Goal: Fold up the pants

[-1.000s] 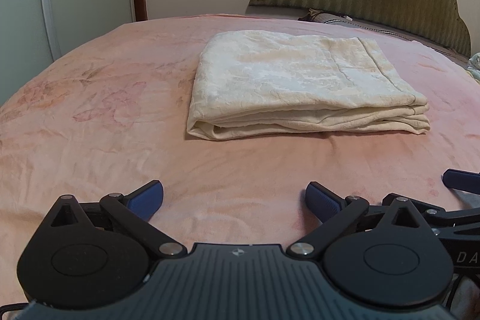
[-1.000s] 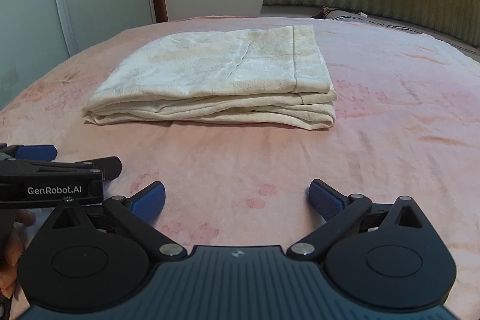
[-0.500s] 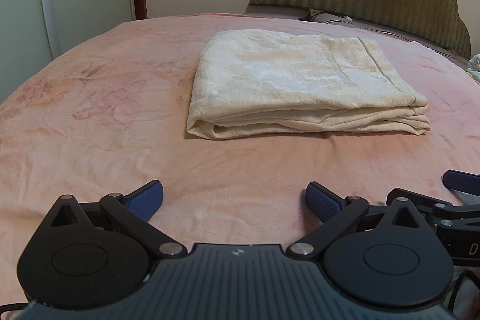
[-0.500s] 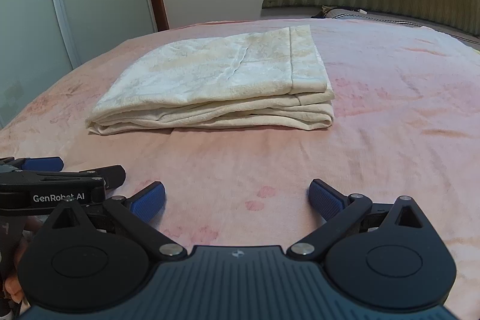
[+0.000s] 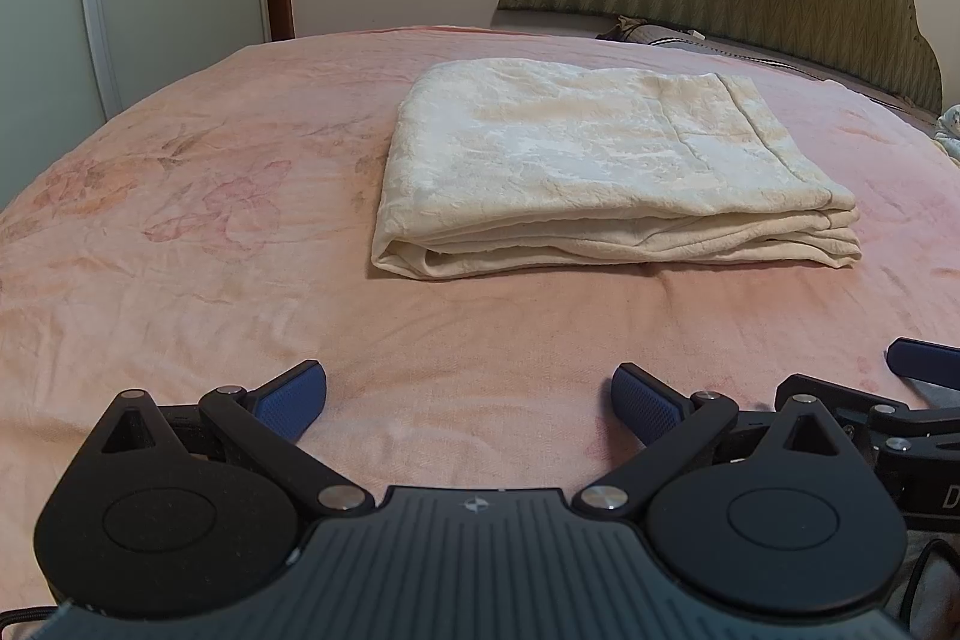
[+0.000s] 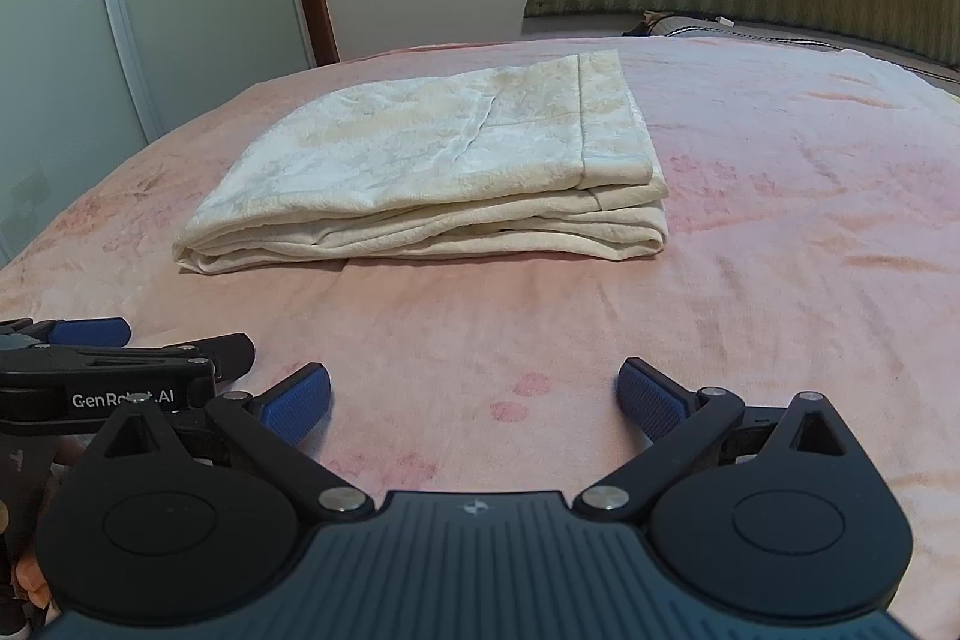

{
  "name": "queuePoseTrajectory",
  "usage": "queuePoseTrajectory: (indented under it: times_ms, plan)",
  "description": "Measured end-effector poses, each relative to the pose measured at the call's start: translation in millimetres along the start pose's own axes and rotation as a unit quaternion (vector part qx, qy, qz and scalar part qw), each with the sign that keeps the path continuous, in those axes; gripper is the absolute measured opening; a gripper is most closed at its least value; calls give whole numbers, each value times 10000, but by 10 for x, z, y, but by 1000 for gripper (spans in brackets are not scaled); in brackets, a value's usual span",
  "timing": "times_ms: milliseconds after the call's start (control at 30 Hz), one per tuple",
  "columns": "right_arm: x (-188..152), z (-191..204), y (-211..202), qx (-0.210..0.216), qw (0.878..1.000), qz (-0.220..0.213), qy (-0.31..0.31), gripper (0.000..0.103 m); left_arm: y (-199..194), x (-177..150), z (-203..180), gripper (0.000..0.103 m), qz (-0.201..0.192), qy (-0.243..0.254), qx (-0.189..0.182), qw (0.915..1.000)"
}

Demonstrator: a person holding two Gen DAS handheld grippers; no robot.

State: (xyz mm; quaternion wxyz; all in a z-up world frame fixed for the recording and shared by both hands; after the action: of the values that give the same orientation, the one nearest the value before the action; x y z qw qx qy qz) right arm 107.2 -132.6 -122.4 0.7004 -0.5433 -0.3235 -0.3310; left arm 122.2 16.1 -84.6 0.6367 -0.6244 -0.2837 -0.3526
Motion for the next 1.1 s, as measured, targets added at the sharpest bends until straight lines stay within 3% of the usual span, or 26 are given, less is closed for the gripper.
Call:
queuePoseTrajectory:
  times_ms: [367,700,1100]
  plan:
    - [20,-52,-30,146,9996,-87,236,103,8,7,-1,103,2,13,2,10000]
    - [-36,99,67,-406,9980,162,-454,103,9,8,8,103,8,-14,-2,10000]
    - [-34,78,72,-386,9982,161,-428,103,11,5,2,103,15,-16,-1,10000]
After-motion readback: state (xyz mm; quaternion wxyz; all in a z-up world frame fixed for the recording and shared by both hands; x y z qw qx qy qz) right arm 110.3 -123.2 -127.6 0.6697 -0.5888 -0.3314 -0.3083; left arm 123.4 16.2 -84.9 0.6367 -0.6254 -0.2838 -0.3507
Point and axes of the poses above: each gripper's, at about its wrist camera, not at the fingertips, and y roughly the way its jaws point, z to its left, x to its top, the point moved 8 cm from there along y, roughly the way its jaws point, and after that the axes turned 2 degrees about -z, right-handed, at the moved point
